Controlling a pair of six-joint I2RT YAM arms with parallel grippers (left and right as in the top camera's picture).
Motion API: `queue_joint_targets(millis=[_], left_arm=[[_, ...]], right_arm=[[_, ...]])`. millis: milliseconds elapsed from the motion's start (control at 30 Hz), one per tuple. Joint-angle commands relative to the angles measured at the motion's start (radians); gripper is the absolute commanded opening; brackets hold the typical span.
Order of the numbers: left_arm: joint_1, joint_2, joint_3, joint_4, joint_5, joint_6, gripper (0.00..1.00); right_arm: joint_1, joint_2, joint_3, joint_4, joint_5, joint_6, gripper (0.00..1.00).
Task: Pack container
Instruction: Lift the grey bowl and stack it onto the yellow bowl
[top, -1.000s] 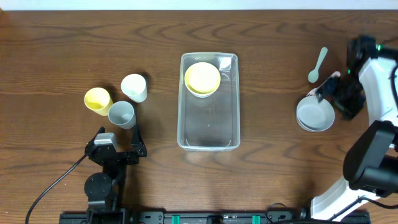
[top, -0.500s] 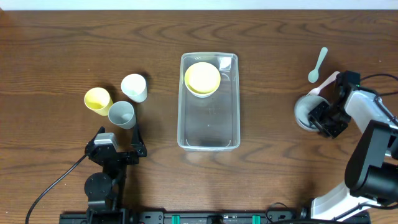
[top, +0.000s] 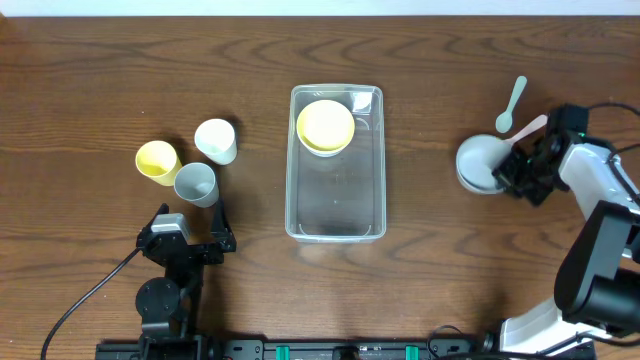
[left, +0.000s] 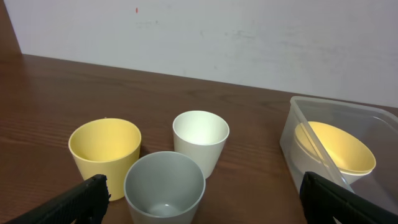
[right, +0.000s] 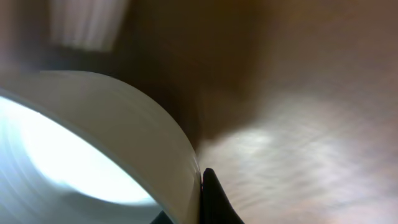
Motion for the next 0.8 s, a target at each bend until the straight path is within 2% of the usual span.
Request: queue_joint_targets(millis=[0, 133, 233, 367, 500, 633, 767], left_arm=[[0.004, -0.005, -0.026, -0.017, 0.011, -0.001, 0.98], [0.004, -0.005, -0.026, -0.017, 0.011, -0.001, 0.98], [0.004, -0.005, -0.026, -0.017, 0.011, -0.001, 0.98], [0.004, -0.005, -0.026, -0.017, 0.011, -0.001, 0.98], [0.004, -0.005, -0.026, -0.017, 0.011, -0.001, 0.98], [0.004, -0.005, -0.026, -0.017, 0.011, -0.001, 0.98], [0.004, -0.005, -0.026, -0.017, 0.011, -0.001, 0.98]], right_arm=[[0.02, -0.109, 0.087, 0.003, -0.266, -0.152, 0.01], [0.082, -0.22, 0.153, 0.049, -0.462, -0.216, 0.01], [0.182, -0.291, 0.179, 0.133, -0.473, -0.208, 0.03], [0.379, -0.317, 0.195, 0.249, -0.31, -0.132, 0.08], [0.581, -0.278, 0.196, 0.326, -0.051, -0.056, 0.04], [0.685, -0.206, 0.196, 0.369, 0.078, 0.013, 0.05], [0.732, -0.115, 0.196, 0.403, 0.092, 0.048, 0.04]])
